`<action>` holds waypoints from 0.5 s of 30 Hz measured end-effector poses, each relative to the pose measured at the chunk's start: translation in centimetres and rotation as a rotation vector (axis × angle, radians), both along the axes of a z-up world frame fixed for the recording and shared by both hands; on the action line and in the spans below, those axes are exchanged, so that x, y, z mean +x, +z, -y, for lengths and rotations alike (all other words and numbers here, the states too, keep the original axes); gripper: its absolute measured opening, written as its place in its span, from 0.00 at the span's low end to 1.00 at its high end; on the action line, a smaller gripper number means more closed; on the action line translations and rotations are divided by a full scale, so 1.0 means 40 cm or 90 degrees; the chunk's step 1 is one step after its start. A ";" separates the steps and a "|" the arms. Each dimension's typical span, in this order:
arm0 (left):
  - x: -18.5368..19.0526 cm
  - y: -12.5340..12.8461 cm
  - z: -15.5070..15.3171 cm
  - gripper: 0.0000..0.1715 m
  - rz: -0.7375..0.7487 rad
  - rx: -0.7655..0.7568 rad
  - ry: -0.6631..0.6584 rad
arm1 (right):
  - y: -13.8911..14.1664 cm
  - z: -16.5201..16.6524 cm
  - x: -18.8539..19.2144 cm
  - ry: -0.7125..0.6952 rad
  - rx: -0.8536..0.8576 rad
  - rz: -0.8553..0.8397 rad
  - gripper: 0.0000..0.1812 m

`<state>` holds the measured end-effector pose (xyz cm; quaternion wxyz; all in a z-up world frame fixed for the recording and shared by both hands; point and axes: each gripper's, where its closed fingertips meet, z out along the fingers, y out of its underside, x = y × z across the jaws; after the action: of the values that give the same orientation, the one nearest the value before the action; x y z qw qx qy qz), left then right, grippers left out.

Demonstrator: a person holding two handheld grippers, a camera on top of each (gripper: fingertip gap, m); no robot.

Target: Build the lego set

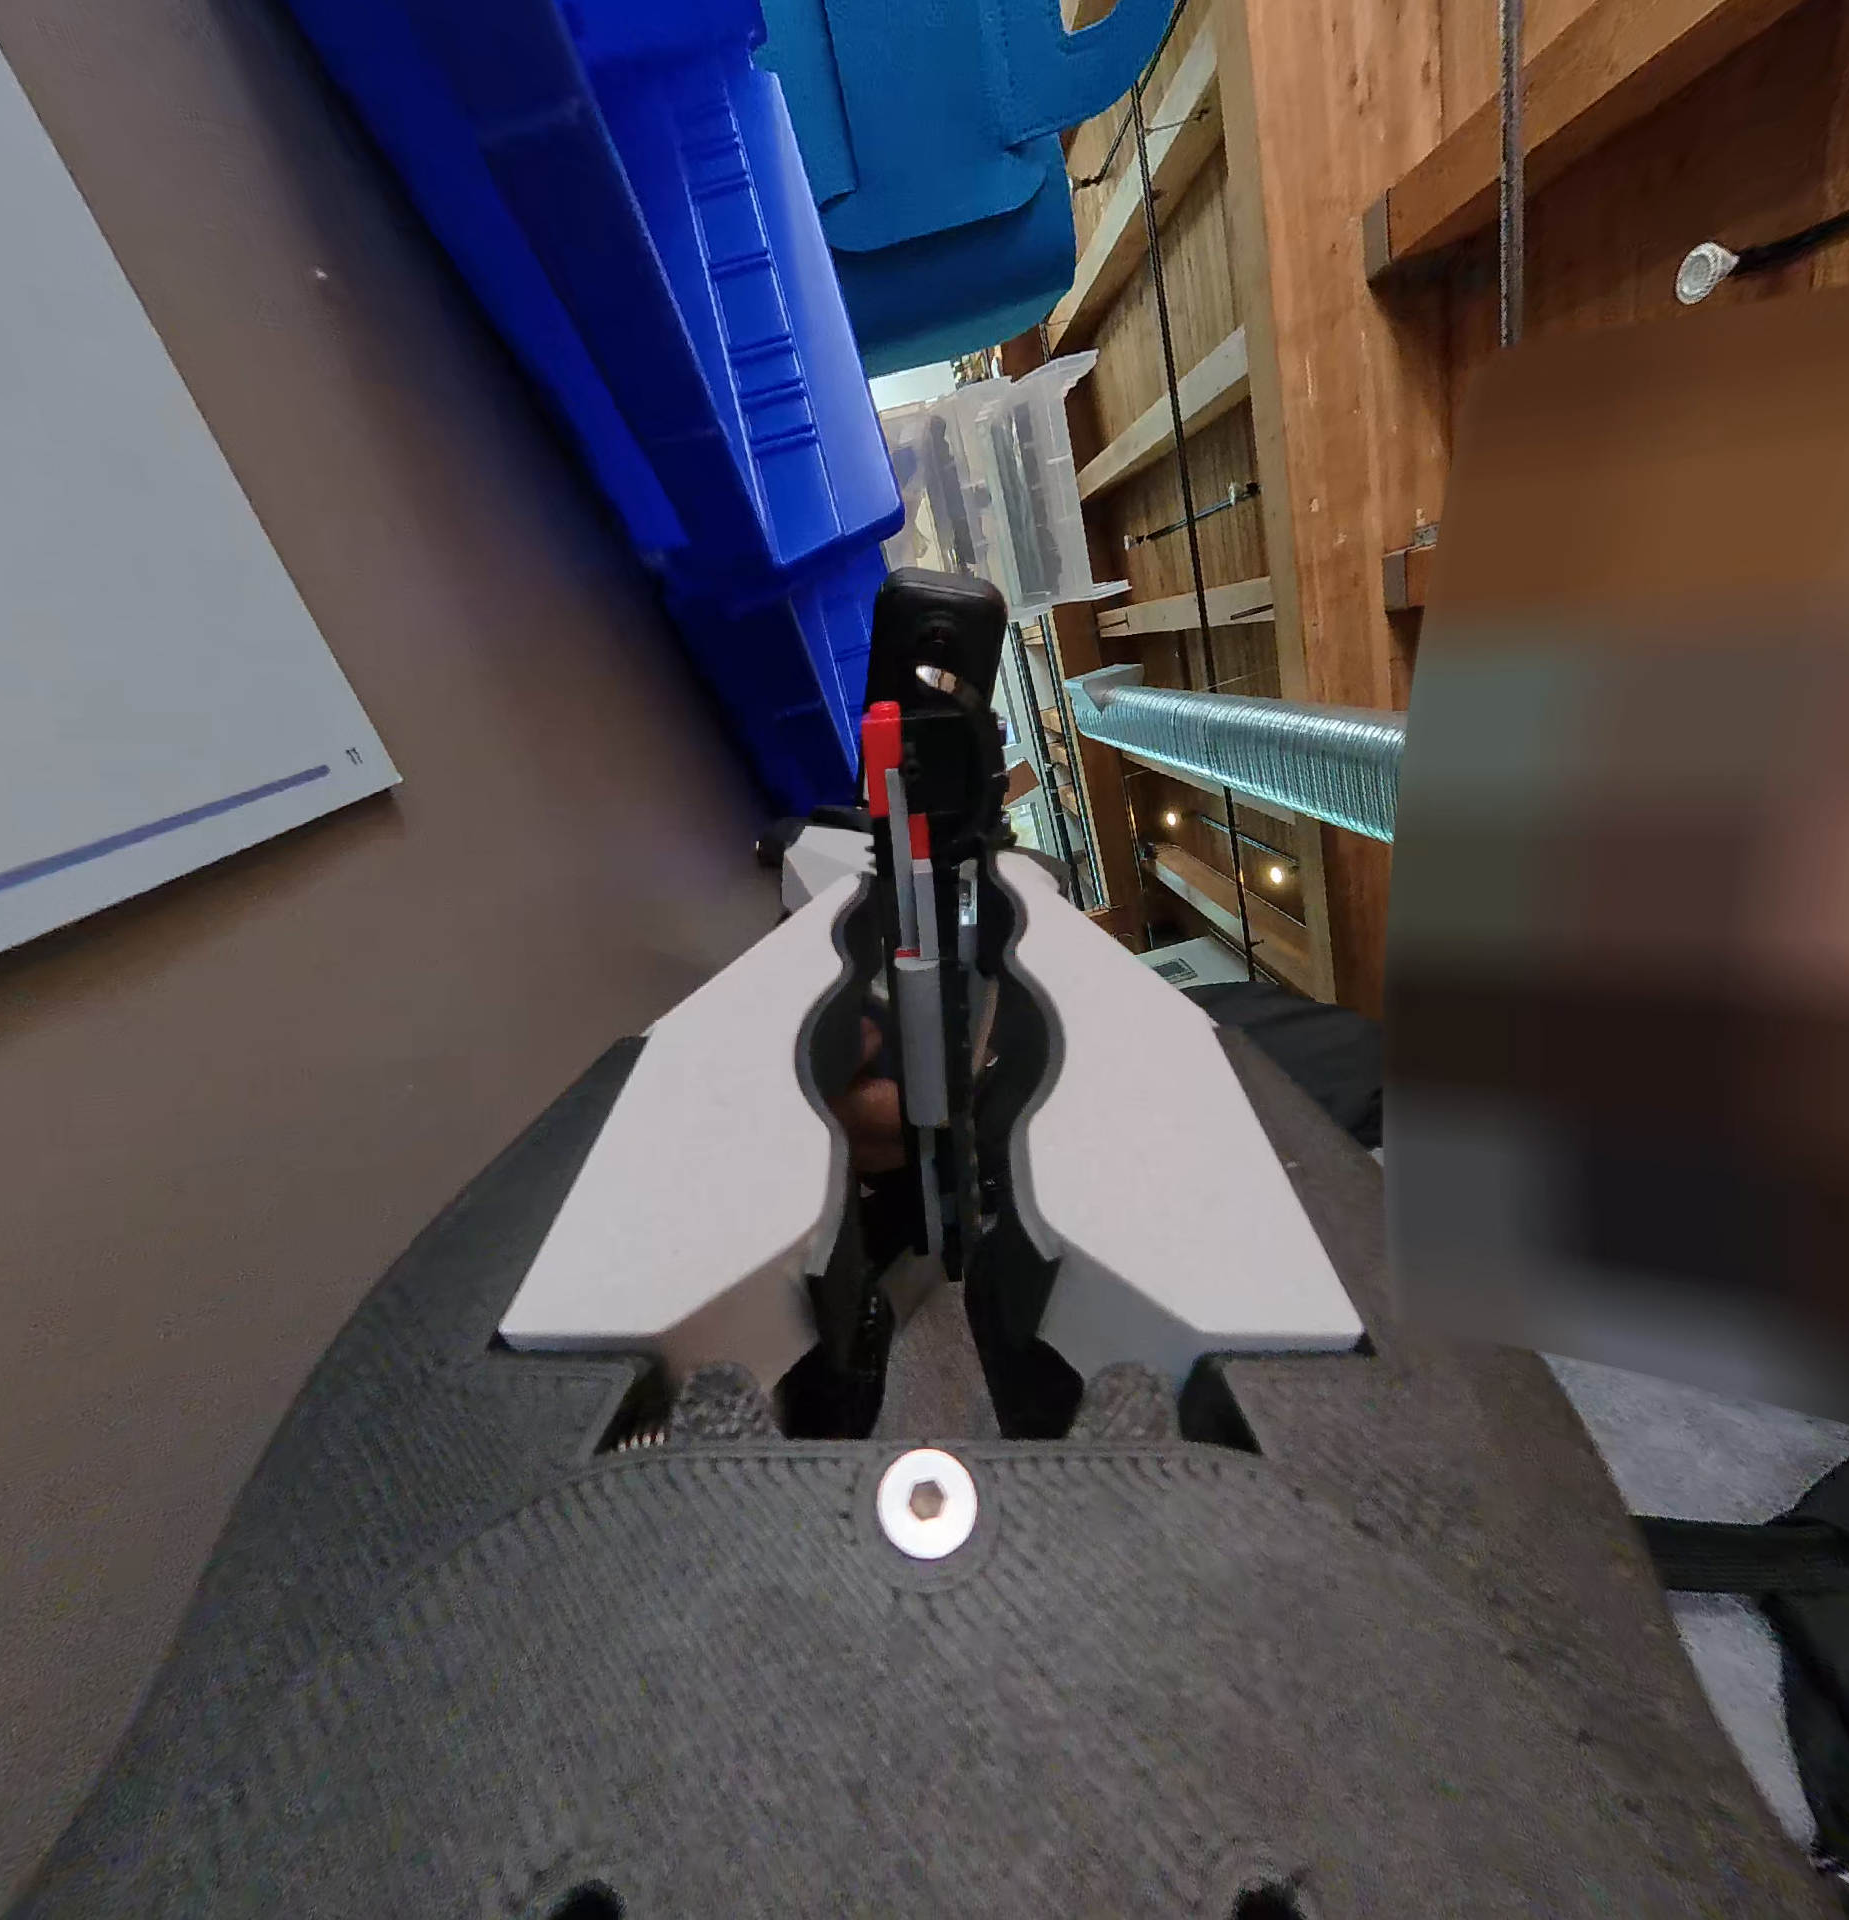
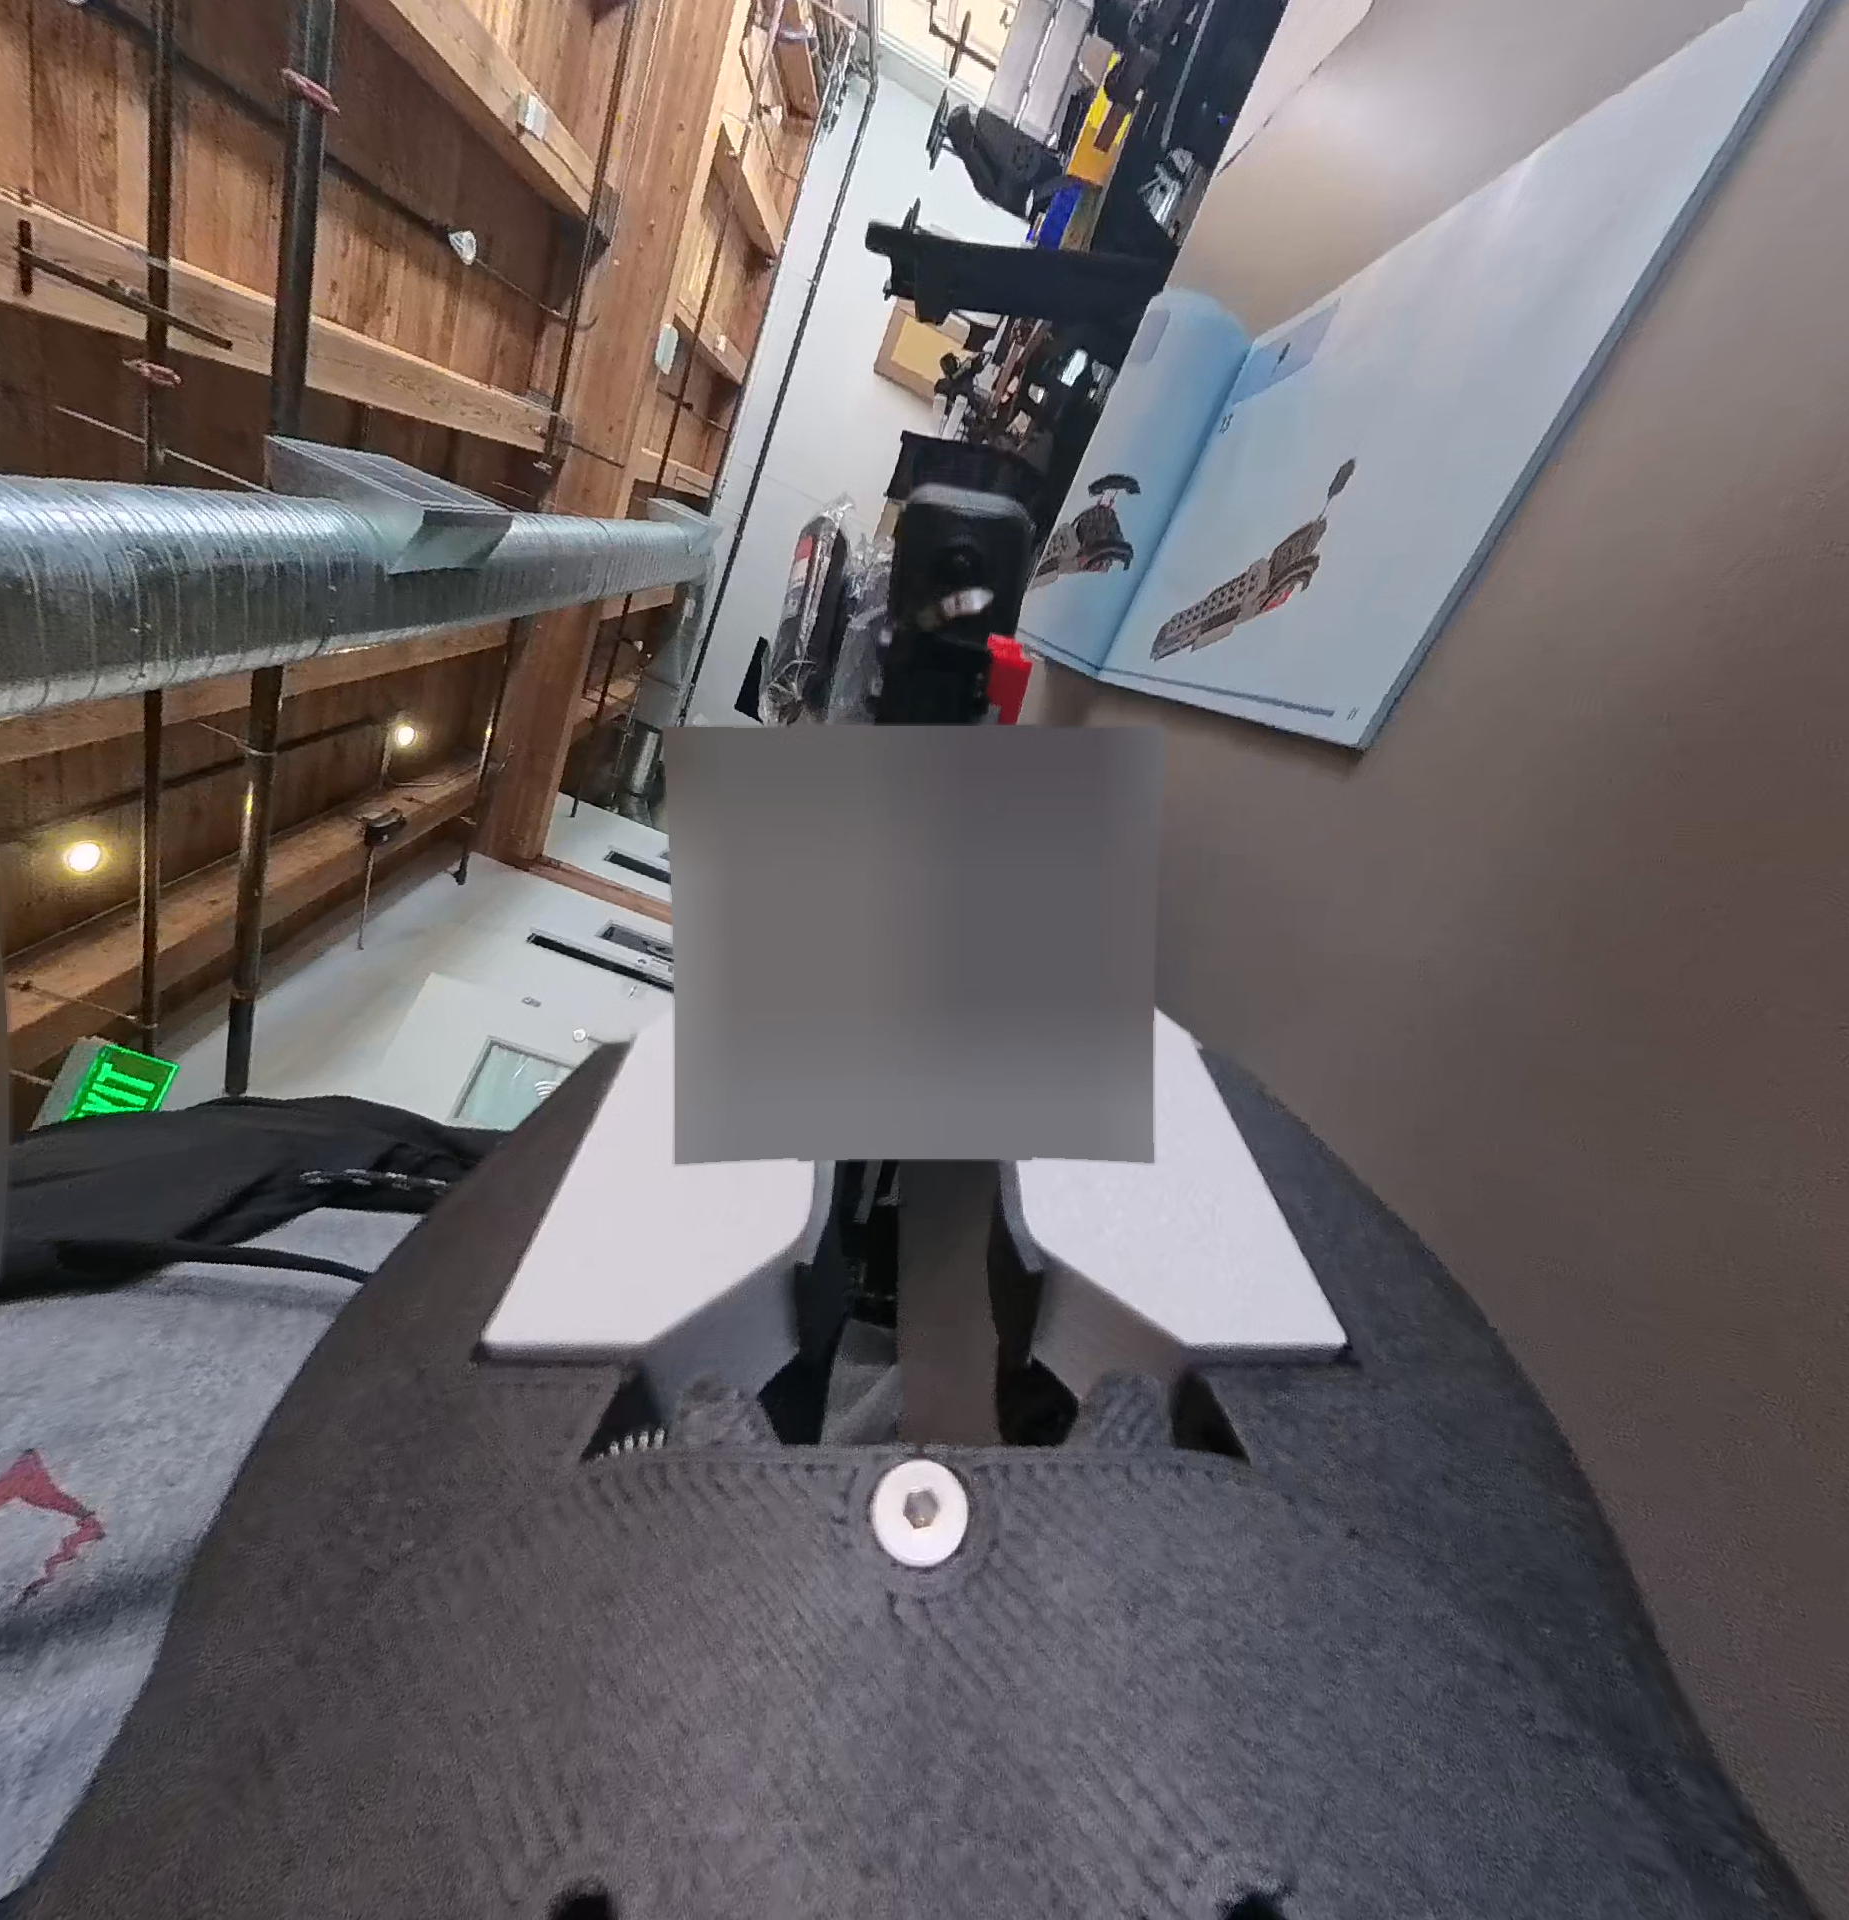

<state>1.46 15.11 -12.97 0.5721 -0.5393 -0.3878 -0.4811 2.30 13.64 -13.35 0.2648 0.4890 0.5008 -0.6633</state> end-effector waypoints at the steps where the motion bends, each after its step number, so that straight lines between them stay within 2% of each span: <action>1: 0.001 -0.002 0.000 0.10 -0.002 -0.003 0.000 | 0.000 -0.005 -0.005 -0.009 0.003 -0.002 0.11; 15: 0.030 0.004 0.013 0.11 -0.042 -0.047 -0.074 | -0.002 0.015 0.015 0.041 0.045 -0.041 0.10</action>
<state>2.67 14.59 -12.79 0.5354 -0.5970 -0.3544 -0.4809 2.91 13.03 -13.44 0.2521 0.4599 0.5481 -0.6516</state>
